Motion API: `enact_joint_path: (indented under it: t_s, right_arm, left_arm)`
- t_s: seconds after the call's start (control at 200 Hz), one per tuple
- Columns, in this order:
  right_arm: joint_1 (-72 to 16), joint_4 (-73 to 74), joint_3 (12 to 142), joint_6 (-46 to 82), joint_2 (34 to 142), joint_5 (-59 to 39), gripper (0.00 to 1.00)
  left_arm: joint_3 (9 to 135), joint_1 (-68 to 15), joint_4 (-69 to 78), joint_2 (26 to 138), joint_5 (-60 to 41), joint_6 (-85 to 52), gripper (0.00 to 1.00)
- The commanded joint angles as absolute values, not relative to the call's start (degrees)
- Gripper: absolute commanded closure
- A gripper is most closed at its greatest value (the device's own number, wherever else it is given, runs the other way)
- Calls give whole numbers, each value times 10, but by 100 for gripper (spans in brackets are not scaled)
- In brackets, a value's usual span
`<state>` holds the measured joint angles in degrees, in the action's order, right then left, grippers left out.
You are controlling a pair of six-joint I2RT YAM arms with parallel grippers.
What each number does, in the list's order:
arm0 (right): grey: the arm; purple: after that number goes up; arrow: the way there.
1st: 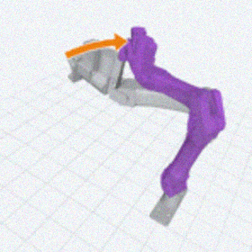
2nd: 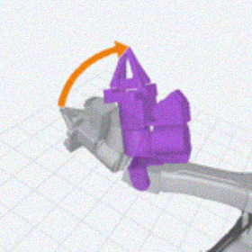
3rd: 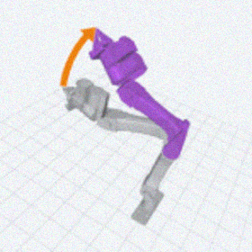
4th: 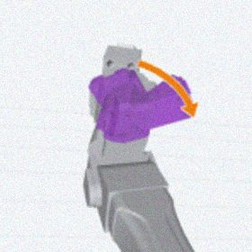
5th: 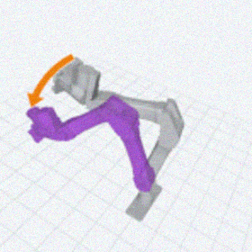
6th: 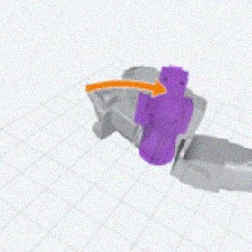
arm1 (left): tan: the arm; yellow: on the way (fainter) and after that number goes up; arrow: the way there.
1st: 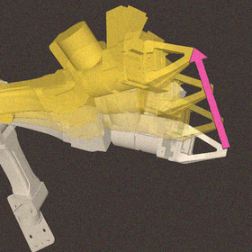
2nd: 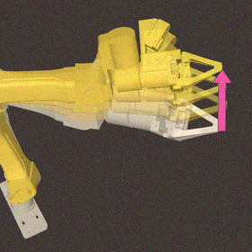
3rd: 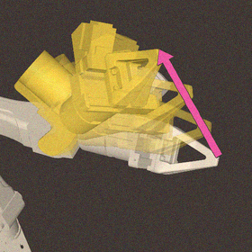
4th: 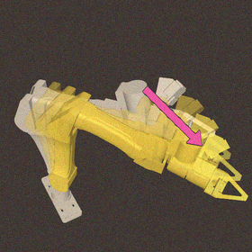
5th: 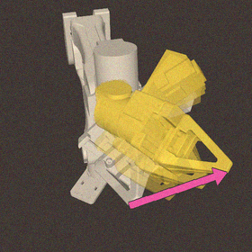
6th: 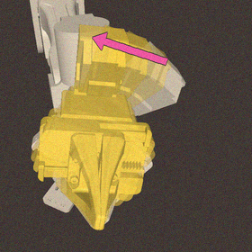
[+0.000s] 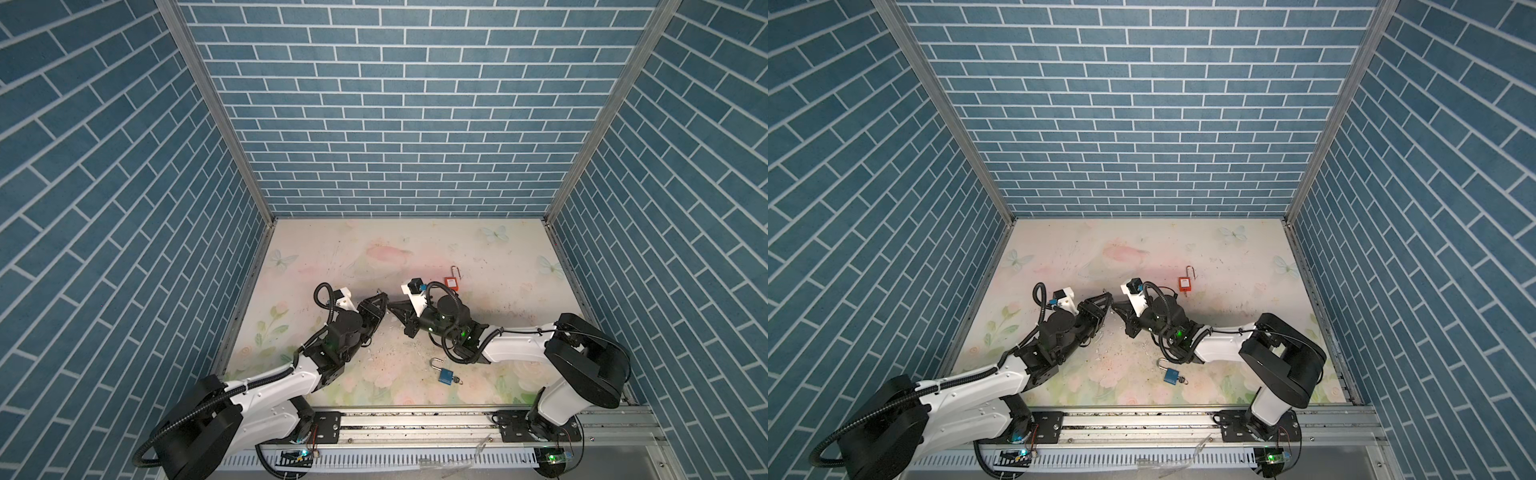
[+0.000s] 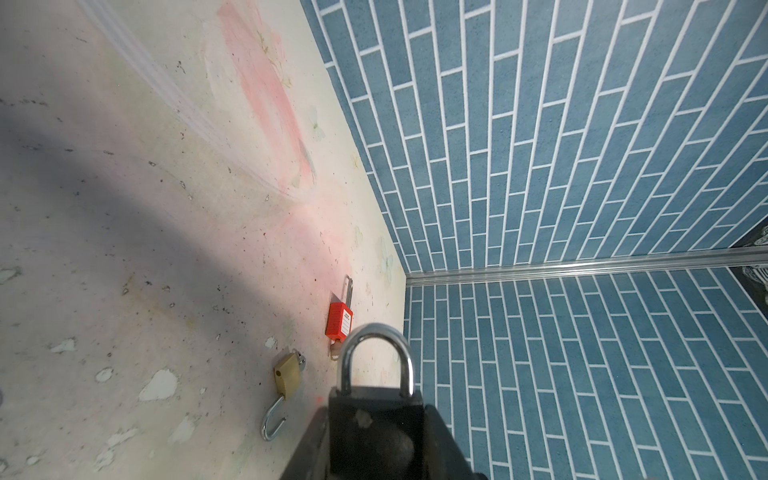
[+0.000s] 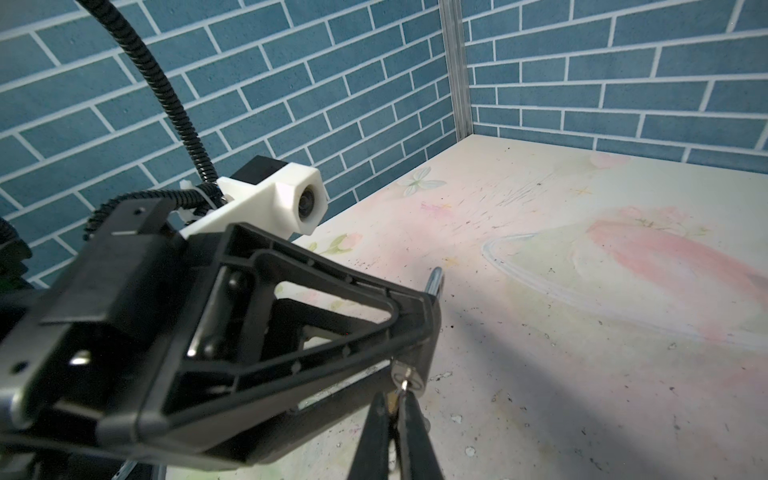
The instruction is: Lock with the key
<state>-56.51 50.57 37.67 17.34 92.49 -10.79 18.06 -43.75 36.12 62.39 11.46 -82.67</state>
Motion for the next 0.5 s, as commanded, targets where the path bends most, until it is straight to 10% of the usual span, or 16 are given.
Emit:
enact_joint_path:
  t_s: [0.0, 0.495]
  right_arm:
    - [-567, 519, 393, 183, 935, -120, 100]
    - [-575, 513, 337, 220, 900, -127, 100]
  left_arm:
    - [177, -431, 389, 628, 120, -824, 100]
    - [204, -345, 420, 630, 180, -800, 100]
